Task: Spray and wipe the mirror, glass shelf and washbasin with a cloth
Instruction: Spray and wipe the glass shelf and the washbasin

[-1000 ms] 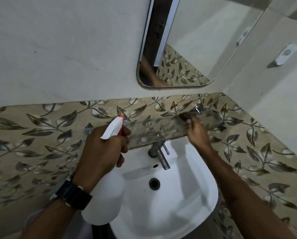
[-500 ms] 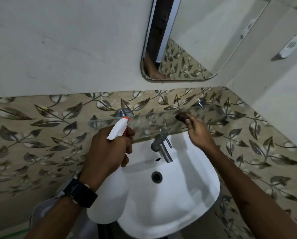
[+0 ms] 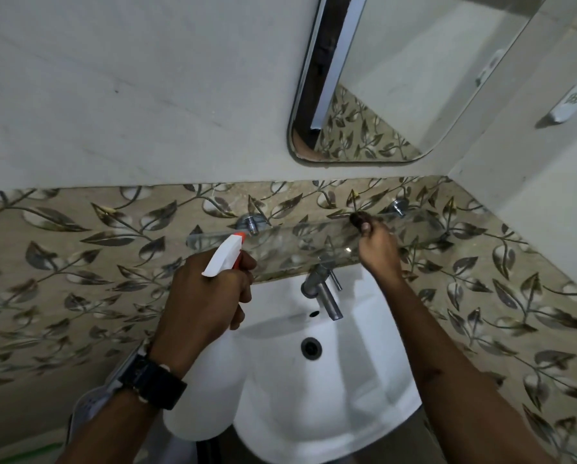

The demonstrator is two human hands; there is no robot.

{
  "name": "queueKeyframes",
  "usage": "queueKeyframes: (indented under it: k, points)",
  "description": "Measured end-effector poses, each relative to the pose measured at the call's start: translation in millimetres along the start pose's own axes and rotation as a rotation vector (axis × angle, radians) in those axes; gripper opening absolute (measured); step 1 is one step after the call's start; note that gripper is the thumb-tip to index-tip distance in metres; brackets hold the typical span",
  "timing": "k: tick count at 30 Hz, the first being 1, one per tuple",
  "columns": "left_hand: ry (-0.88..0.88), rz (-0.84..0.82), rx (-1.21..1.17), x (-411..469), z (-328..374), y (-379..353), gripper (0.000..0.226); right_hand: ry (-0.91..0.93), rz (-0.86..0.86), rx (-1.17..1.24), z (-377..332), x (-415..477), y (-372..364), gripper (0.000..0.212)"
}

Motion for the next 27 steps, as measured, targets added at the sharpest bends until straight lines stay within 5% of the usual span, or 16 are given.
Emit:
queueKeyframes:
  k: [4, 10, 16, 20, 25, 27]
  points:
    - [0.020, 0.011, -0.049, 1.2, -0.6, 1.9, 0.024, 0.319, -0.177, 0.009, -34.2, -45.1, -36.7, 0.039]
    - [0.037, 0.015, -0.047, -3.4, -8.2, 9.1, 0.025, 0.021, -0.014, -0.051, -5.8, -1.6, -7.6, 0.034]
    - [0.032, -0.016, -0.070, 1.8, -9.9, 7.0, 0.022, 0.293, -0.141, -0.030, -19.6, -48.9, -22.1, 0.040]
    - [0.025, 0.000, -0.071, 1.3, -10.5, 5.9, 0.022, -0.027, -0.018, 0.027, -1.7, -11.0, -6.1, 0.037]
    - [0.037, -0.027, -0.055, 4.4, -12.4, 0.9, 0.022, 0.266, -0.193, 0.043, -42.0, -57.5, -40.8, 0.039]
    - [0.037, -0.024, -0.061, 4.4, -14.1, 2.2, 0.021, 0.238, -0.142, 0.034, -32.7, -59.9, -26.0, 0.037]
Point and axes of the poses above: each hand's wrist, its own x-axis towards the middle knuckle, its own y-axis out of the back of the hand, z = x × y, the point moved 8 cm from there along x, towards the middle knuckle, and after that the axes turned 13 degrees about x, right-handed, at the moved point
